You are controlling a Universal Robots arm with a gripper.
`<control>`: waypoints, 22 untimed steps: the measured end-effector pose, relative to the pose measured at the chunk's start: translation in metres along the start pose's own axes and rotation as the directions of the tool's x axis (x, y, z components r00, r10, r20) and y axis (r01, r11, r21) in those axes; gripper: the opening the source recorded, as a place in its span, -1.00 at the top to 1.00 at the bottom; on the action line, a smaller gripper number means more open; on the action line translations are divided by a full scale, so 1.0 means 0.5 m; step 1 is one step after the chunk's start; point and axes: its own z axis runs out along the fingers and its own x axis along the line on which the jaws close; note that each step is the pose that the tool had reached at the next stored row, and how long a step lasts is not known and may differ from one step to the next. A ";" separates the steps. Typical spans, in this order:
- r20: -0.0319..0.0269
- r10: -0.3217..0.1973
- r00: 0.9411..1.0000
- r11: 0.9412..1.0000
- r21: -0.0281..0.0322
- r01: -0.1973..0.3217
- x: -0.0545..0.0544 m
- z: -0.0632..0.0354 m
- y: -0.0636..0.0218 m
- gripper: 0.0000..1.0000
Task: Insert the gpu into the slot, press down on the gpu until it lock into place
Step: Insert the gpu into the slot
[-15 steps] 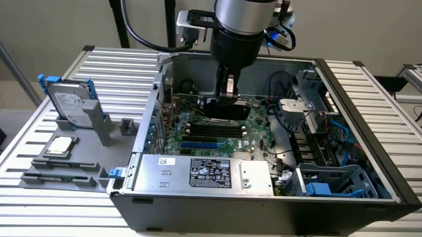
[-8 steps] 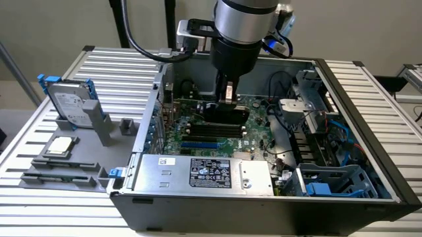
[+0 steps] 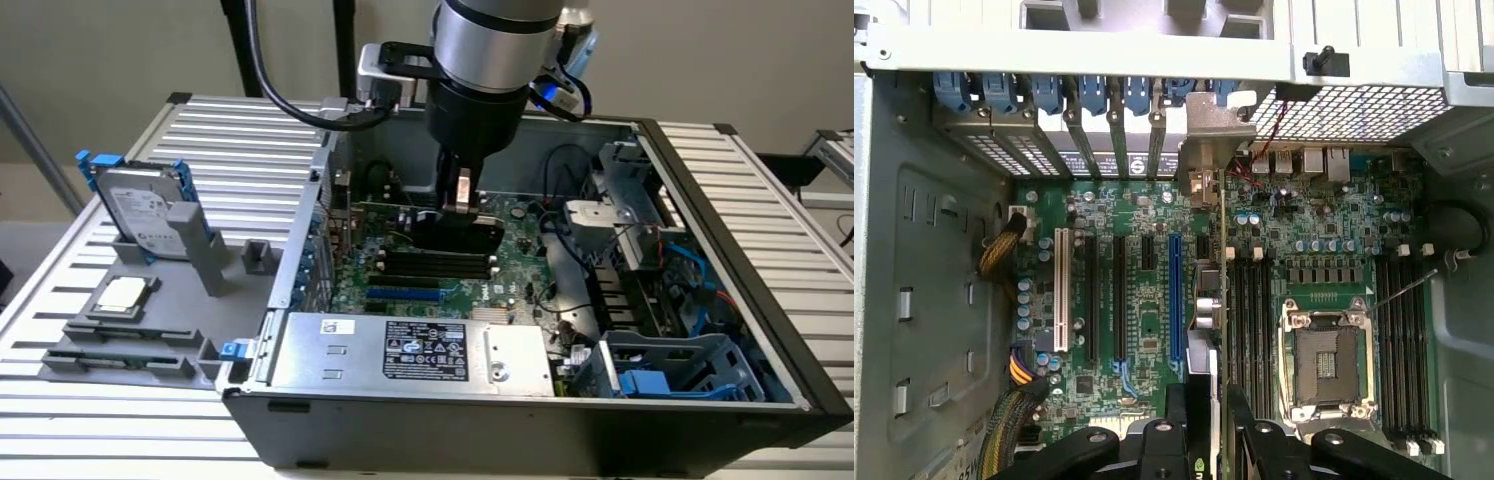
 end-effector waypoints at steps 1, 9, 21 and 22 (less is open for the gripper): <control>0.000 0.000 1.000 1.000 0.000 0.000 0.000 0.000 0.000 0.48; 0.000 -0.001 1.000 1.000 0.000 0.001 0.002 0.005 0.004 0.48; -0.001 -0.015 1.000 1.000 -0.001 0.015 0.017 0.048 0.026 0.48; -0.001 -0.016 1.000 1.000 -0.001 0.016 0.019 0.052 0.027 0.48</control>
